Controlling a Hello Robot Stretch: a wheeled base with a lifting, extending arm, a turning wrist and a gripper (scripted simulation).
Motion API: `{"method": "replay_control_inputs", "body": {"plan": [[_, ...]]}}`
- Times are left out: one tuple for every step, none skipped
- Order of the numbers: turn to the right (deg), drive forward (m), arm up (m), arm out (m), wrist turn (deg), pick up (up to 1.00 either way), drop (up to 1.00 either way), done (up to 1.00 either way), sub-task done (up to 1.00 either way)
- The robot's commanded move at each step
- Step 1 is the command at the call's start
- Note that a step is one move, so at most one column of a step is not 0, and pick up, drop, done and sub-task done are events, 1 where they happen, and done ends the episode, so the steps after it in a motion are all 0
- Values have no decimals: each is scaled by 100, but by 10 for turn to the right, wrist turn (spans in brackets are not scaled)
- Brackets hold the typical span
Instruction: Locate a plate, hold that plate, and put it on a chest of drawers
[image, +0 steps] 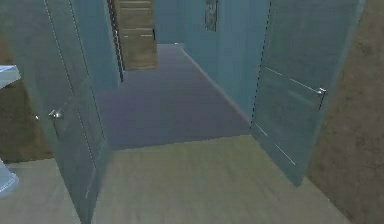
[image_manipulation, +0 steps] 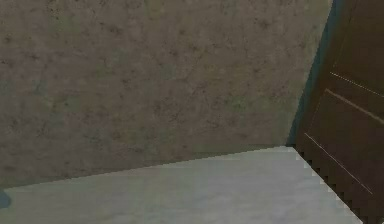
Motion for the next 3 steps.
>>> {"method": "replay_control_inputs", "body": {"plan": [[90, 0, 0, 0, 0, 0, 0, 0, 0], [0, 80, 0, 0, 0, 0, 0, 0, 0], [-180, 0, 0, 0, 0, 0, 0, 0, 0]]}}
